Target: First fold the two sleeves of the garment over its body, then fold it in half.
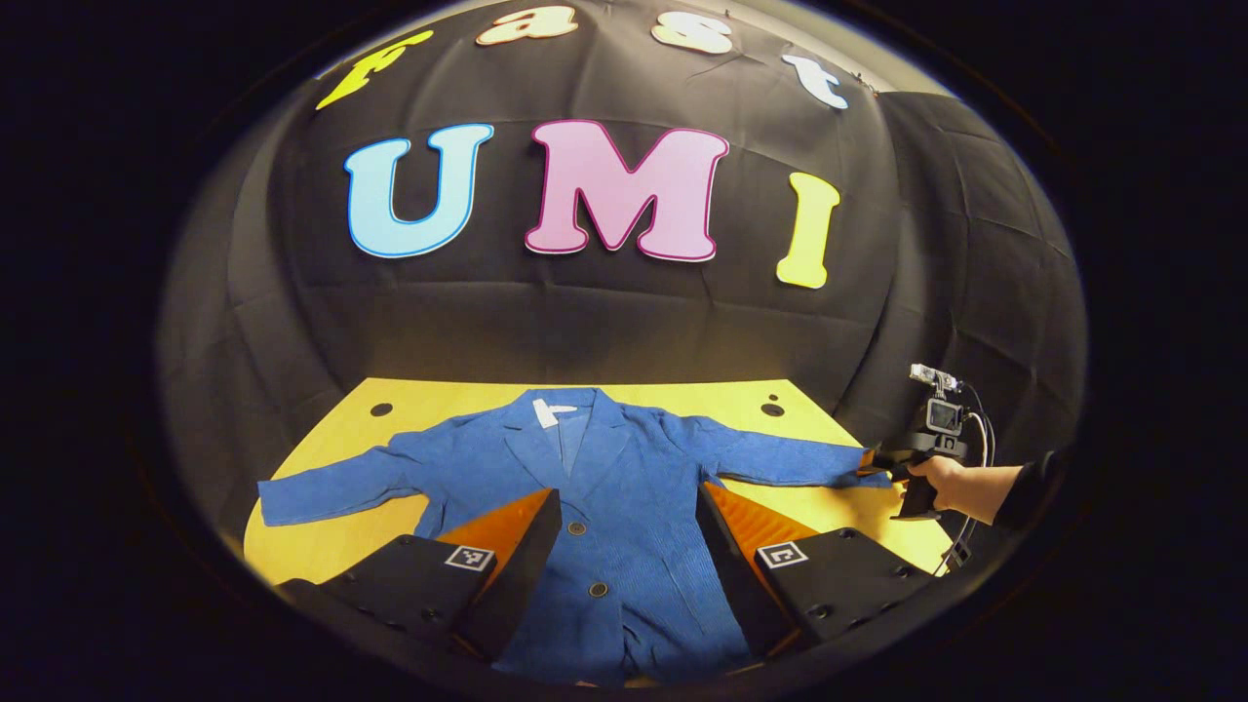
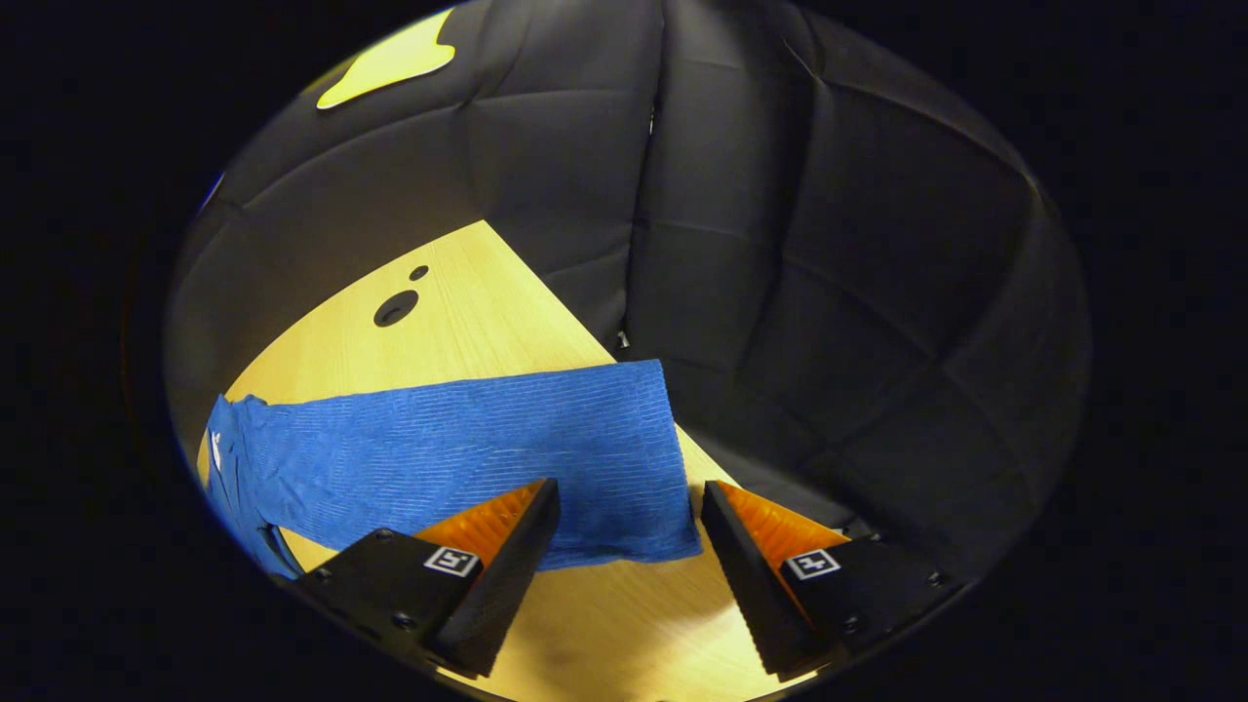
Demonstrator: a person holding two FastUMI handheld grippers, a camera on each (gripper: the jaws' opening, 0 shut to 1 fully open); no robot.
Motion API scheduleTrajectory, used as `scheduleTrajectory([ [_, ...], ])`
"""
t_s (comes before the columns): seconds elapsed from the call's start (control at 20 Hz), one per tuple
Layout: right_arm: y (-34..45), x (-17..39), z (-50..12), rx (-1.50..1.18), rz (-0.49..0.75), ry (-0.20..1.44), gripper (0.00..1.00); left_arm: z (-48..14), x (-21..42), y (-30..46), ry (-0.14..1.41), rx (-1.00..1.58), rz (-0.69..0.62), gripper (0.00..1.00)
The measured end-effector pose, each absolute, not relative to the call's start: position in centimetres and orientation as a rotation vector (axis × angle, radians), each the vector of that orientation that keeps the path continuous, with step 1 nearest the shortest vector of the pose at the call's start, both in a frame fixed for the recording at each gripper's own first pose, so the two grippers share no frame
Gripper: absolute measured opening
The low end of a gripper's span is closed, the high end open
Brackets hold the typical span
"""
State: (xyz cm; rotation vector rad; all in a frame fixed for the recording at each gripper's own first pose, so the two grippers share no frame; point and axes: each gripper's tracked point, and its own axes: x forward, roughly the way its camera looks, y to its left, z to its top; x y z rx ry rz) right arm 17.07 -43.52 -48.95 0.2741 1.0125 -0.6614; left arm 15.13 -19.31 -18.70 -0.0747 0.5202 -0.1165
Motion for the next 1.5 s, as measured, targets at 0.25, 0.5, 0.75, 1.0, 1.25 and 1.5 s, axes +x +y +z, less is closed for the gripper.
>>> scheduleTrajectory([
  [0.25, -42.0, 17.7, -49.0, 0.352, -0.647, 1.022, 0.2, -18.8, 14.8, -19.1, 0.53, -0.08, -0.1, 0.8],
  [0.5, -39.4, 18.7, -49.0, 0.554, -0.521, 1.024, 0.05, -19.0, 14.7, -18.8, 0.533, -0.08, -0.094, 0.8],
  [0.75, -35.1, 20.0, -47.4, 0.483, -0.42, 1.024, 0.05, -19.3, 13.8, -18.0, 0.557, -0.073, -0.068, 0.8],
  [1.0, -26.7, 25.4, -42.3, 0.46, -0.229, 0.945, 0.05, -19.2, 12.3, -16.0, 0.55, -0.117, -0.017, 0.81],
  [1.25, -15.7, 29.5, -38.6, 0.432, -0.022, 0.923, 0.04, -19.0, 10.8, -12.0, 0.532, -0.156, 0.086, 0.81],
  [1.5, -1.5, 32.7, -36.5, 0.388, 0.21, 0.927, 0.04, -18.9, 8.3, -6.3, 0.516, -0.205, 0.217, 0.81],
])
